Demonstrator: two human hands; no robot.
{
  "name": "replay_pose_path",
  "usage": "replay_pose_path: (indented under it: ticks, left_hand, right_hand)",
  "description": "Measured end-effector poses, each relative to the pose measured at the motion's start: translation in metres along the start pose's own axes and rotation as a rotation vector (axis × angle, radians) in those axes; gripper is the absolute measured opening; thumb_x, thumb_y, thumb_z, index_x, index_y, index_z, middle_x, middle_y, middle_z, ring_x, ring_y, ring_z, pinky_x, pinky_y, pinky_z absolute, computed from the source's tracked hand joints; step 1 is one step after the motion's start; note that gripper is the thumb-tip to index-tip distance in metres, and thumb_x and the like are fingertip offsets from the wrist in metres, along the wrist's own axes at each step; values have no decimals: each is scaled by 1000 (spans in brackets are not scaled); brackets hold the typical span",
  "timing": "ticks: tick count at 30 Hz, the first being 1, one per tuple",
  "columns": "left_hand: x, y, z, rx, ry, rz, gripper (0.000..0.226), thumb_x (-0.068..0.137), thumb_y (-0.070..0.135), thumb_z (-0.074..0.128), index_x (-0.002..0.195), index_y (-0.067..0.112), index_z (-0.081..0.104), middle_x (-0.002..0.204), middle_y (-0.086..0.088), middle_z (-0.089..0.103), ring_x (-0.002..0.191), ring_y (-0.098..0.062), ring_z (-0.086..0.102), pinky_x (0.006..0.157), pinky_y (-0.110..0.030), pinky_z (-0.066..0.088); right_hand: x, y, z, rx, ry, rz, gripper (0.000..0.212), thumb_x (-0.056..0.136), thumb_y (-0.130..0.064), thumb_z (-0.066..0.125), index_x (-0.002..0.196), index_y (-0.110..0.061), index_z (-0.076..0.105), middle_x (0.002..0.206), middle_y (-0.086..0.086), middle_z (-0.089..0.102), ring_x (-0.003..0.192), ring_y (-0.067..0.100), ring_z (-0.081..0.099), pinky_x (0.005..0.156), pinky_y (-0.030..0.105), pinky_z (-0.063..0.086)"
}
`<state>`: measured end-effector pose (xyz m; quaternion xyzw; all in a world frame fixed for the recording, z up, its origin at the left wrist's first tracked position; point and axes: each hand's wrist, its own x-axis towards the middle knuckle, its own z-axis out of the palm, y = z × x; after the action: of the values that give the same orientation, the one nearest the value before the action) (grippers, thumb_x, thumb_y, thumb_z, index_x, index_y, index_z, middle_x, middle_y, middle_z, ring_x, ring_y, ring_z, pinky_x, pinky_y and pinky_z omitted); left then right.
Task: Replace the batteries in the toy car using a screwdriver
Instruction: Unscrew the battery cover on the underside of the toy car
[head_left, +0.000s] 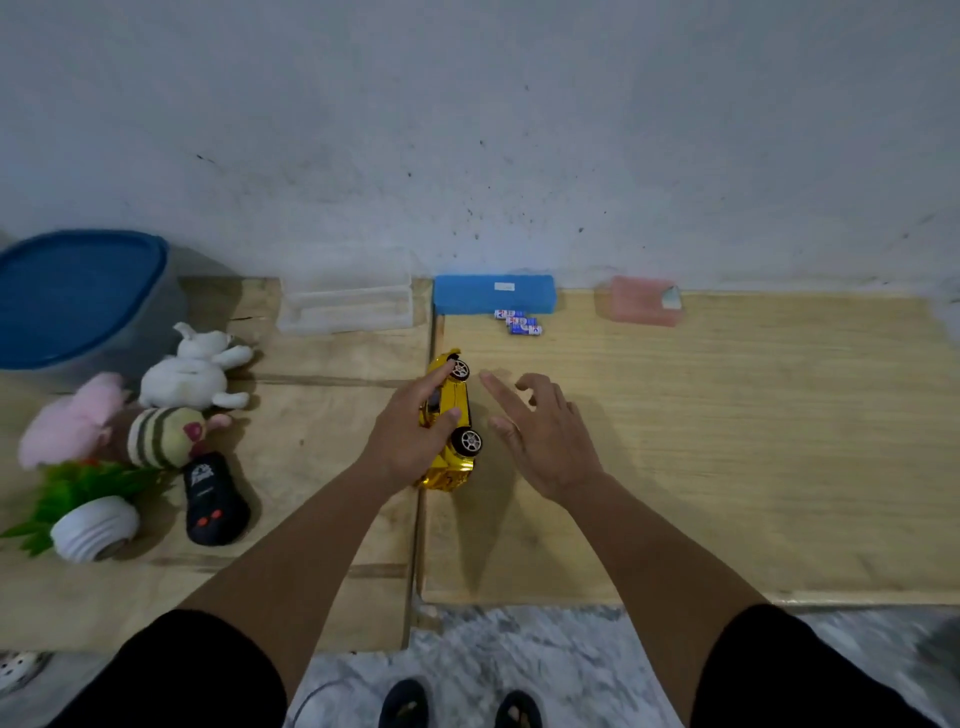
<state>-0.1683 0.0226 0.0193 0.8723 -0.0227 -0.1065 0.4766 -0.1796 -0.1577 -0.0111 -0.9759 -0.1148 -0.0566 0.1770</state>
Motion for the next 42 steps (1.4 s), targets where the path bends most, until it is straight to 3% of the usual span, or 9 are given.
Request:
replay_pose_path:
  ticks: [4, 10, 14, 17, 23, 31, 34, 38, 42]
  left_hand:
    - [-3, 8, -14, -159, -33, 37, 55, 93, 24, 57, 141, 41, 36, 139, 3, 47, 123, -14, 49, 101, -43, 45]
    - [-9, 19, -29, -575, -94, -38, 61, 91, 15, 59, 137, 46, 33, 121, 16, 51, 118, -14, 53, 92, -31, 50]
    - [-8, 19, -35, -631, -185, -93, 88, 71, 35, 74, 143, 46, 25, 139, 5, 43, 124, -17, 49, 99, -37, 46]
    - [-7, 19, -41, -723, -184, -137, 96, 66, 22, 83, 140, 49, 28, 138, -6, 46, 118, -24, 55, 98, -42, 48]
    - [-10, 23, -48, -968, -144, -178, 69, 90, 3, 50, 141, 45, 31, 128, -11, 57, 115, -33, 56, 97, -48, 46]
    - [-11, 22, -46, -1123, -128, -142, 76, 91, -4, 38, 142, 50, 23, 127, -8, 59, 108, -30, 61, 87, -45, 51]
    - [-9, 22, -43, -1088, -123, -102, 84, 88, -11, 41, 143, 49, 22, 127, -9, 60, 105, -23, 62, 89, -40, 50]
    - [-9, 23, -43, -888, -185, -89, 86, 89, -9, 48, 141, 53, 18, 129, -4, 54, 107, -20, 60, 87, -42, 51]
    - [-8, 24, -41, -243, -241, 19, 69, 95, 13, 51, 139, 56, 19, 141, 10, 46, 118, -17, 56, 90, -37, 50]
  right_hand:
    - [16, -15, -14, 9, -64, -42, 69, 84, -65, -1, 146, -42, 19, 134, 10, 40, 115, 25, 45, 88, 41, 40]
    - [30, -31, -24, 330, -242, -20, 51, 97, -49, 24, 142, -46, 0, 122, 11, 47, 114, 26, 46, 96, 39, 41]
    - [39, -42, -30, 438, -317, -42, 50, 100, -39, 26, 145, -46, 6, 136, 9, 44, 123, 23, 44, 93, 27, 37]
    - [43, -44, -33, 395, -324, -88, 50, 100, -40, 28, 144, -47, 5, 143, 6, 39, 127, 21, 42, 100, 32, 40]
    - [45, -47, -35, 508, -192, -15, 54, 96, -44, 42, 141, -53, 15, 146, 0, 33, 131, 18, 36, 106, 42, 40]
    - [50, -55, -44, 587, -144, 79, 52, 93, -43, 49, 140, -50, 28, 143, 4, 38, 129, 19, 40, 100, 28, 43]
    - [47, -56, -51, 694, -227, 119, 51, 95, -41, 47, 138, -55, 24, 139, -16, 45, 119, 10, 51, 99, 26, 43]
    - [44, -51, -53, 713, -256, 125, 50, 96, -33, 48, 138, -52, 29, 139, -5, 50, 121, 17, 53, 100, 31, 45]
    - [38, -42, -54, 653, -197, 145, 51, 95, -28, 52, 139, -47, 33, 133, -4, 53, 104, 12, 55, 77, 11, 46]
